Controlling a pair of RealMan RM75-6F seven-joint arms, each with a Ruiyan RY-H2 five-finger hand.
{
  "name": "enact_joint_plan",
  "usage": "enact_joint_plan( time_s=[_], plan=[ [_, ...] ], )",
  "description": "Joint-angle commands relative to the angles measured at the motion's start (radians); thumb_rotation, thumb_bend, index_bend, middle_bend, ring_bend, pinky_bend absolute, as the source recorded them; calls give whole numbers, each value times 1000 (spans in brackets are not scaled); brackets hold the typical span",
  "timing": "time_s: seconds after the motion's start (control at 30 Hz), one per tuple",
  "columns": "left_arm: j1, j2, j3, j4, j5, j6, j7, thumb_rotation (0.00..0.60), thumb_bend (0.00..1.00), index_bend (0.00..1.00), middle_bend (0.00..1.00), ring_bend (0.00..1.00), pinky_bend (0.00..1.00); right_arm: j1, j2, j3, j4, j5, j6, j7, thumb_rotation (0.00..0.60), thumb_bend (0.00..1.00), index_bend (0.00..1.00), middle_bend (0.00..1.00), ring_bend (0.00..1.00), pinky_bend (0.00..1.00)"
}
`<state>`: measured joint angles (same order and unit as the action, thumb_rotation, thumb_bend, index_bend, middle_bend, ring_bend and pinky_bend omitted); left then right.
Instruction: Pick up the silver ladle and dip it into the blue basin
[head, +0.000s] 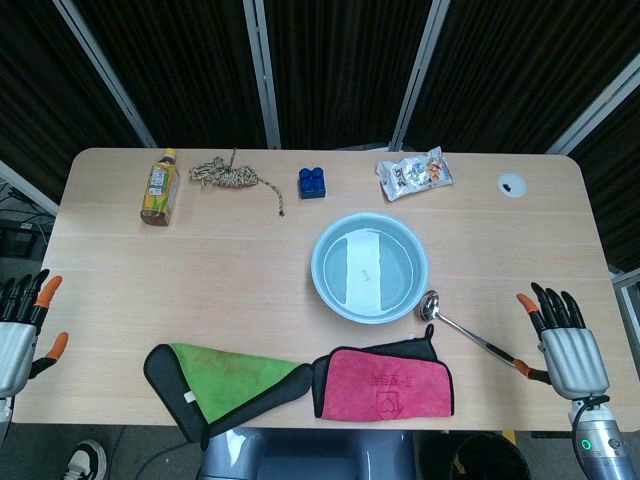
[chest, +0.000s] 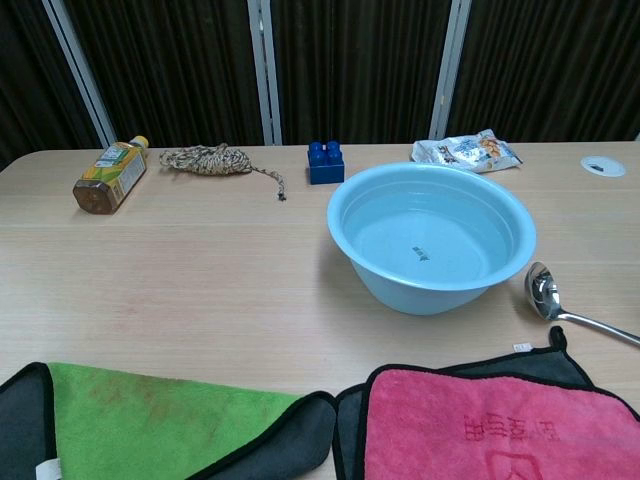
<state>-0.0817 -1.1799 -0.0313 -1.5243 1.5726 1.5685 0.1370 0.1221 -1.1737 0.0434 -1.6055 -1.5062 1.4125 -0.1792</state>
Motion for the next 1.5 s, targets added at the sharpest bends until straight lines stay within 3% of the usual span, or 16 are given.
enact_joint_plan(
  time_s=[0.03,0.5,1.07,1.5],
  plan=[
    [6,3,3,-3,9,11,-4,600,354,0,0,0,0,1,-2,-4,0,-4,-2,-4,600,0,53,0,0,0],
    [4,19,9,-10,9,-6,-29,600,355,0,0,0,0,-6,6,-2,-7,5,8,-3,600,0,65,0,0,0],
    [-11,70,16,-38,55,-5,-155,600,355,0,0,0,0,31,27,-26,-46,90,-139,-67,600,47,390,0,0,0],
    [-20,75,28,-36,61,-28,-156,600,354,0,0,0,0,110,-126,-3,84,180,-263,-149,600,98,434,0,0,0]
  ],
)
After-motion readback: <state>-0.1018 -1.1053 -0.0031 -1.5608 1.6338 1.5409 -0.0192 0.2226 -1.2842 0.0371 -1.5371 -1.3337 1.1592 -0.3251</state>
